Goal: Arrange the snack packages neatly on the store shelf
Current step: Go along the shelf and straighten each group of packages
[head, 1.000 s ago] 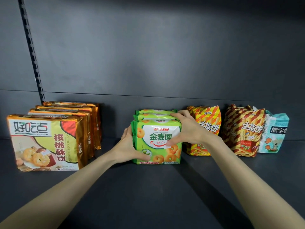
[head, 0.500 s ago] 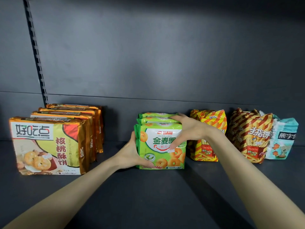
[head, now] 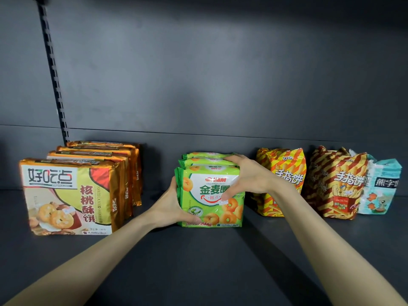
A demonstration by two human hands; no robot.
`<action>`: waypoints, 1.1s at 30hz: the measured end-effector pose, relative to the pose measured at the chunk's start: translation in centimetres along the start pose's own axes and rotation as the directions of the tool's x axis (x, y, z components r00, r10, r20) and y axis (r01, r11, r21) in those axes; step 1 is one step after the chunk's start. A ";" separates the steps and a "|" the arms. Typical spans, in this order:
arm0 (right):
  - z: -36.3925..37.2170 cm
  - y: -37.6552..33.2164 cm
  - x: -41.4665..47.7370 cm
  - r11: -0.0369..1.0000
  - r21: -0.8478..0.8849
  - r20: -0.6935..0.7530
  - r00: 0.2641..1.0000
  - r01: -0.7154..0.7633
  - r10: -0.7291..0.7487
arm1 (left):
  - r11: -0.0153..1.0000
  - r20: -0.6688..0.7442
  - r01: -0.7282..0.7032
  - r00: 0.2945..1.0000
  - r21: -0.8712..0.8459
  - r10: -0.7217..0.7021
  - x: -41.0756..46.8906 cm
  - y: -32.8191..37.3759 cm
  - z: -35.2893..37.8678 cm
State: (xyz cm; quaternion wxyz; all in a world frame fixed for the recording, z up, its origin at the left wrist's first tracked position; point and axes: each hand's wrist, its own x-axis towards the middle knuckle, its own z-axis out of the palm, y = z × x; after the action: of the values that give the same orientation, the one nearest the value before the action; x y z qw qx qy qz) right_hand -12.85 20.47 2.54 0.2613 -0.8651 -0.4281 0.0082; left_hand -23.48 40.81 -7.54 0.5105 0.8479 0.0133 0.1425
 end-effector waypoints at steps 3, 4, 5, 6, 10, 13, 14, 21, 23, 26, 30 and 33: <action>0.5 -0.4 0.3 0.999 0.032 -0.008 1.000 0.001 -0.001 | 1.000 -0.008 0.020 1.000 -0.001 -0.020 -0.4 -0.1 -0.7; 0.7 -0.6 0.4 0.999 0.038 -0.011 1.000 0.003 -0.002 | 1.000 -0.009 0.026 1.000 0.006 -0.026 -0.5 -0.1 -0.9; 0.8 -0.7 0.5 0.999 0.042 -0.014 1.000 0.005 -0.004 | 0.999 -0.010 0.030 1.000 0.012 -0.030 -0.6 -0.1 -1.1; 1.0 -0.9 0.5 0.999 0.042 -0.018 1.000 0.008 -0.008 | 0.999 -0.012 0.036 0.999 0.013 -0.036 -0.7 -0.1 -1.3; 1.5 -1.7 0.9 0.999 0.051 -0.021 1.000 0.016 -0.014 | 0.999 -0.020 0.049 0.999 0.013 -0.049 -1.2 -0.2 -2.0; 1.9 -2.2 1.2 0.998 0.056 -0.017 1.000 0.018 -0.017 | 0.999 -0.023 0.053 0.998 0.001 -0.053 -1.5 -0.3 -2.5; 2.0 -2.3 1.2 0.998 0.061 -0.021 1.000 0.017 -0.016 | 0.999 -0.024 0.055 0.998 -0.005 -0.055 -1.6 -0.4 -2.6; 2.5 -3.0 1.5 0.998 0.061 -0.028 1.000 0.004 -0.002 | 0.997 -0.029 0.057 0.998 -0.056 -0.059 -2.1 -0.3 -3.0; 2.4 -3.0 1.5 0.998 0.064 -0.025 1.000 0.005 -0.003 | 0.996 -0.025 0.053 0.998 -0.067 -0.055 -2.2 -0.3 -3.0; 2.5 -2.8 1.4 0.999 0.045 -0.041 0.999 0.011 -0.009 | 0.994 -0.018 0.054 0.998 -0.094 -0.056 -2.3 -0.5 -3.1; 2.9 -2.1 0.9 0.996 0.081 -0.066 0.997 0.033 -0.027 | 0.992 -0.010 0.049 0.999 -0.119 -0.051 -2.5 -0.6 -3.0; 3.1 -2.0 0.9 0.990 0.133 -0.087 0.996 0.044 -0.032 | 0.990 0.000 0.046 0.999 -0.137 -0.046 -2.4 -0.6 -3.0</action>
State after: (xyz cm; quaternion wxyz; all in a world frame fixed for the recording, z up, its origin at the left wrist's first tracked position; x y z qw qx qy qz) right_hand -14.49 23.45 0.97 0.3371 -0.8367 -0.4315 -0.0046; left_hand -26.51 43.28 -7.26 0.5706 0.8101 0.0238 0.1325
